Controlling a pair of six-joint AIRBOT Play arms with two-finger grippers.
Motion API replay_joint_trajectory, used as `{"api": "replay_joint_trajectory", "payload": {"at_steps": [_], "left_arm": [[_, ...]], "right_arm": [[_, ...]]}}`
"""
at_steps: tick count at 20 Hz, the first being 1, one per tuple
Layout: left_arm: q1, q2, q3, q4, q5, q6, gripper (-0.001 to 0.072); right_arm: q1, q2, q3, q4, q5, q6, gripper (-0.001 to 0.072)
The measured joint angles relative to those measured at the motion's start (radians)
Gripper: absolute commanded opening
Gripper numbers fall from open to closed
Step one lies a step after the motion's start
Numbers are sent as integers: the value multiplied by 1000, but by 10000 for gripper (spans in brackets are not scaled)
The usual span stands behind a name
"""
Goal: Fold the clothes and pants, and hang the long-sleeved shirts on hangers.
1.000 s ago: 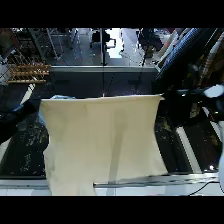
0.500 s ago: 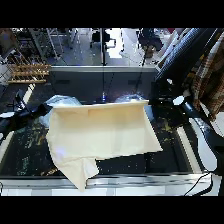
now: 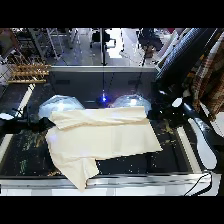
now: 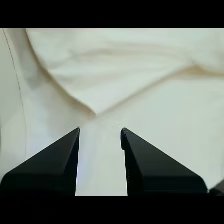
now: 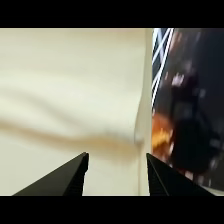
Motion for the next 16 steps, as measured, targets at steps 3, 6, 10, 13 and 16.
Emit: {"api": "replay_joint_trajectory", "payload": {"at_steps": [3,6,10,13,16], "left_arm": [[32,36,-65,129,-118,-103,261],[47,156,-254,193,-139,-145,276],[28,344,-509,220,-101,-159,387],[-2,428,-612,229,-61,-164,489],[-50,460,-658,218,-26,-167,487]], "right_arm": [[-101,22,-81,22,178,6,430],[-225,74,-219,64,287,-29,432],[-330,109,-372,95,369,-103,431],[-352,118,-444,132,382,-158,425],[-345,117,-484,156,363,-188,315]]}}
